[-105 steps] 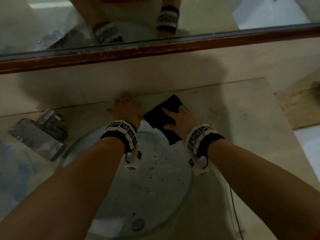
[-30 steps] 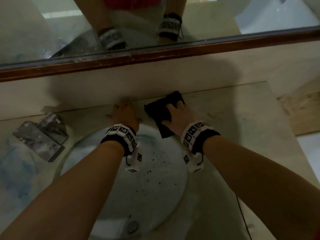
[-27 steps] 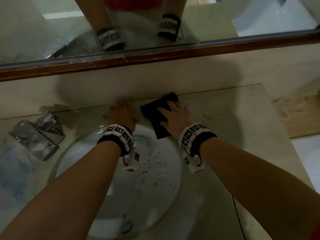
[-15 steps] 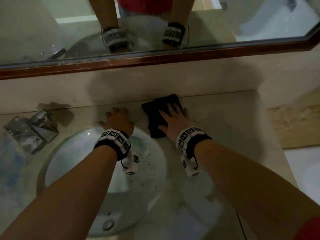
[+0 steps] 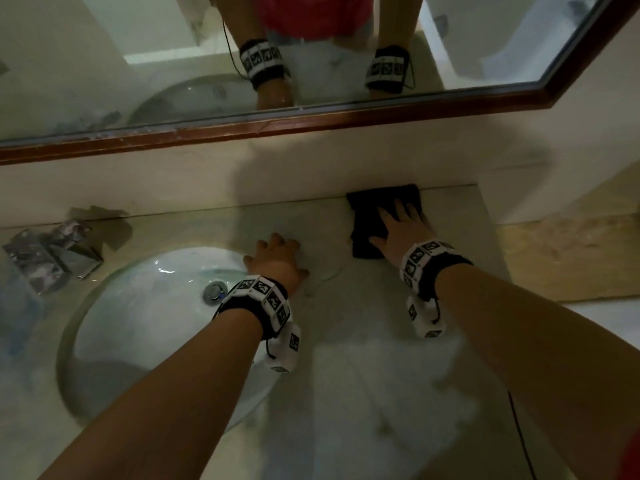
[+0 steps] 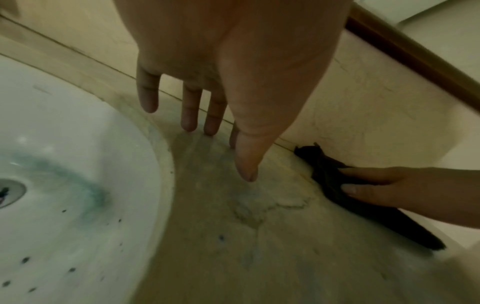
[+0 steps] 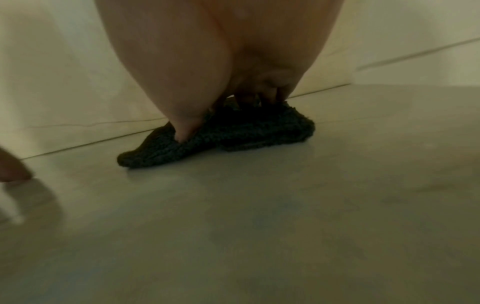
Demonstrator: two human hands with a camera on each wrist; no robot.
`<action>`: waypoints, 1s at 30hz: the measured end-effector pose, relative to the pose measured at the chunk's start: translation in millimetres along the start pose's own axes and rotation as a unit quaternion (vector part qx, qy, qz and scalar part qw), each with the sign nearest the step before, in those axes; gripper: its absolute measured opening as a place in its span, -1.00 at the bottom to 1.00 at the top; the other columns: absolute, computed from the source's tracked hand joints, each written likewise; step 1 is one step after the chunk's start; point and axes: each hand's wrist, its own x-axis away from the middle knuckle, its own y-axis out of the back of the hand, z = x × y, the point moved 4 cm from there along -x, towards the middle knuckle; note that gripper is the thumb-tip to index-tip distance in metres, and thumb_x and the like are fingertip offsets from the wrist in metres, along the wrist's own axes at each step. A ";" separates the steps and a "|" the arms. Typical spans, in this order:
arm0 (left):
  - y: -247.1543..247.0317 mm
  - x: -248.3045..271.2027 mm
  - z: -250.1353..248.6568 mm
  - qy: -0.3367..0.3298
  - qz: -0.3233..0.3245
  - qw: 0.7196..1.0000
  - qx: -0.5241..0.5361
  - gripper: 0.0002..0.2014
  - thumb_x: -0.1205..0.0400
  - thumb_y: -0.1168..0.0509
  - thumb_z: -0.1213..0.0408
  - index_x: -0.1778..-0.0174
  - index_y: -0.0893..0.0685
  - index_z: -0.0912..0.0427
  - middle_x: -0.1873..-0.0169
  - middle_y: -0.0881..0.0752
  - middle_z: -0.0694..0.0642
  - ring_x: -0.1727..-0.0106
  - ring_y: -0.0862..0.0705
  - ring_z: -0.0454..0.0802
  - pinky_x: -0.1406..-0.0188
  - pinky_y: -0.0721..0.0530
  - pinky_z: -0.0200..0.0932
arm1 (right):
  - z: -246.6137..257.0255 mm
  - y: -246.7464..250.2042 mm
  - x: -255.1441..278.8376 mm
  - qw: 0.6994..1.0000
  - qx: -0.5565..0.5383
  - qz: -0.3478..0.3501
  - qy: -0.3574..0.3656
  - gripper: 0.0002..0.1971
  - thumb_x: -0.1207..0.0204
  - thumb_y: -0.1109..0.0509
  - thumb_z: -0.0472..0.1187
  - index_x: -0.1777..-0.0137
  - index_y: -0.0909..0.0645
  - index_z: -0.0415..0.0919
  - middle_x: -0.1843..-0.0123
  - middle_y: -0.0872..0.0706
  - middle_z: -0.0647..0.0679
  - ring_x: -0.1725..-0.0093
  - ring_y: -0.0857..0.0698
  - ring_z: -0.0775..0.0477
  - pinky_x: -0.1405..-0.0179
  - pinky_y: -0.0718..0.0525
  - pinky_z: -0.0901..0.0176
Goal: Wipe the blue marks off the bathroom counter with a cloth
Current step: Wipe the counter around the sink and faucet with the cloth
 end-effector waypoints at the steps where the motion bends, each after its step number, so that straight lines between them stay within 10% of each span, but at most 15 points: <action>1: -1.5 2.7 -4.4 0.006 0.007 1.000 0.001 -0.35 -0.49 -0.40 -0.13 -0.49 -0.39 -0.16 -0.48 -0.31 0.06 -0.49 -0.29 0.22 -0.39 -0.37 0.29 | -12.5 0.2 2.4 1.000 -0.001 0.001 -0.008 -0.24 -0.64 -0.01 0.34 -0.73 0.20 0.11 -0.76 0.22 -0.08 -0.72 0.13 -0.25 -0.69 0.06 -0.20; 7: -8.7 11.6 -11.5 0.031 0.020 0.999 0.025 -0.07 -0.24 -0.58 -0.16 -0.51 -0.29 -0.19 -0.51 -0.22 0.02 -0.51 -0.23 0.21 -0.44 -0.32 0.38 | -73.8 0.5 12.0 0.999 -0.031 0.012 -0.039 -0.22 -0.63 -0.09 0.32 -0.73 0.16 0.09 -0.76 0.19 -0.10 -0.72 0.09 -0.29 -0.68 -0.05 -0.22; 30: -38.7 78.8 -40.2 0.029 -0.023 0.999 0.021 -0.44 -0.53 -0.35 0.15 -0.48 -0.44 -0.16 -0.45 -0.36 0.12 -0.48 -0.32 0.23 -0.37 -0.41 0.37 | -85.5 -41.7 115.1 0.995 0.003 0.061 -0.077 -0.19 -0.61 -0.14 0.33 -0.72 0.19 0.15 -0.75 0.22 -0.18 -0.69 0.07 -0.43 -0.61 -0.21 -0.30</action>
